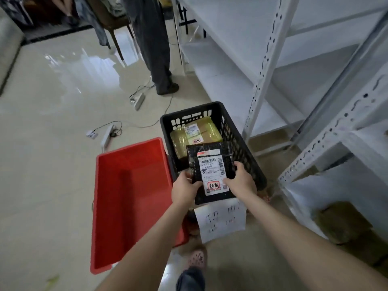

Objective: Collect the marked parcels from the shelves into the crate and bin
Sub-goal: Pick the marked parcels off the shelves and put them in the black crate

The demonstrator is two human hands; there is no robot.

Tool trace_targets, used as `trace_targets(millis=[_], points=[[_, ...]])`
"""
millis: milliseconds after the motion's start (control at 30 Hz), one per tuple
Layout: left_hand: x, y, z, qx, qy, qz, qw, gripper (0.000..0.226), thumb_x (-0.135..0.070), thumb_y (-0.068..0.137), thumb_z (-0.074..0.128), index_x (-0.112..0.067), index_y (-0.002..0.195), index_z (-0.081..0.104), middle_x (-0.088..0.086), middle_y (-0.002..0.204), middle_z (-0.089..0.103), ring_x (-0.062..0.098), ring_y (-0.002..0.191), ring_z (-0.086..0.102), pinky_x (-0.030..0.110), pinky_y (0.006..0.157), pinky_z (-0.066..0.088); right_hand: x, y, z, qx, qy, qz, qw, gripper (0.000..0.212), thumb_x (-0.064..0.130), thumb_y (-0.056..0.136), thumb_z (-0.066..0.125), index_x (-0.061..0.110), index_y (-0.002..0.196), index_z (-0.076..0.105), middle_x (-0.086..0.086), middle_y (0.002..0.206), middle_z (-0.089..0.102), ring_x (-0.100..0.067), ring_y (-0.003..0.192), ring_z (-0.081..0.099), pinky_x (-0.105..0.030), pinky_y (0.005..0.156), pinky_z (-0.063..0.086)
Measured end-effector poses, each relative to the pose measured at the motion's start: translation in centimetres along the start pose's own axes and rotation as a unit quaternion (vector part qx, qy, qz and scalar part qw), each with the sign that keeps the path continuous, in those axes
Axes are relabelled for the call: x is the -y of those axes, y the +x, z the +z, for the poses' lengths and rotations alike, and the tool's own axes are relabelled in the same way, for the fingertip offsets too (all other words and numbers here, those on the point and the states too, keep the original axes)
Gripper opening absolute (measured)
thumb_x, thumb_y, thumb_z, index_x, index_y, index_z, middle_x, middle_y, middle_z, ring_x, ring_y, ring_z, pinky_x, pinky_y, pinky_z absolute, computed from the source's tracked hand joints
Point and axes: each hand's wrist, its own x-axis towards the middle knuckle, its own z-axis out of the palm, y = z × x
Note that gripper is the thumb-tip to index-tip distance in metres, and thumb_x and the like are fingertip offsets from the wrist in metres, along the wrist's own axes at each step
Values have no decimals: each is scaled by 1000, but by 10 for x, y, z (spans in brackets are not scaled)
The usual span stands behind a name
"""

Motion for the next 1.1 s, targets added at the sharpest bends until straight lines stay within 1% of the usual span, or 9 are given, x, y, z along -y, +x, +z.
trace_targets(millis=[67,167,333,400,533,700,833,900,1100], points=[[-4,38,2,24,-18,-14,999,35,-30,85,70,-15,113,55,0,104,66,22,91,66,34,75,55,10,30,5,-10,-16,23,1000,54,25,89,65,23,136,40,-1,123,62,-23,104,61,-33,75,50],[-10,82,7,58,-28,-17,998,35,-24,87,67,-12,118,55,1,100,64,22,88,65,39,79,56,21,65,10,-36,-41,52,997,40,23,91,60,24,129,47,-2,117,64,-22,91,57,-29,67,40],[-18,130,25,132,41,13,990,56,-19,92,59,-11,142,38,7,129,58,16,87,62,25,66,49,24,117,4,-107,-110,62,986,29,17,94,51,25,122,49,-9,113,65,-32,97,61,-35,71,47],[-16,142,35,147,102,45,983,55,-18,93,57,-11,143,36,8,133,54,24,102,61,31,73,51,16,131,6,-106,-171,68,977,29,15,95,48,23,123,47,-10,110,66,-33,96,62,-34,69,45],[-6,158,65,185,226,90,952,52,-16,93,53,-13,142,35,9,144,41,29,121,52,40,86,50,-6,155,32,-28,-267,91,959,36,7,96,37,21,129,40,-13,118,62,-34,105,60,-38,74,44],[1,170,99,217,291,94,927,62,-15,89,55,-15,145,29,10,148,30,31,125,46,43,93,49,-40,185,71,65,-287,116,949,52,5,94,41,19,143,29,-14,125,59,-31,112,57,-34,77,41],[9,172,115,223,313,89,919,57,-20,87,58,-13,139,36,10,148,27,31,124,45,44,89,51,-56,194,91,140,-302,108,937,80,10,94,49,15,153,-5,-11,156,23,-28,135,37,-40,95,41],[11,172,120,224,323,90,915,58,-27,89,57,-14,140,35,10,150,24,30,127,43,45,89,50,-60,195,98,172,-311,91,930,81,13,94,51,17,153,-4,-9,159,11,-28,138,31,-40,98,40],[9,173,127,207,354,87,908,61,-29,88,60,-16,141,33,10,151,22,30,128,41,44,84,53,-69,196,107,204,-310,66,926,75,16,94,52,22,153,6,-8,158,11,-30,140,22,-43,105,35]])
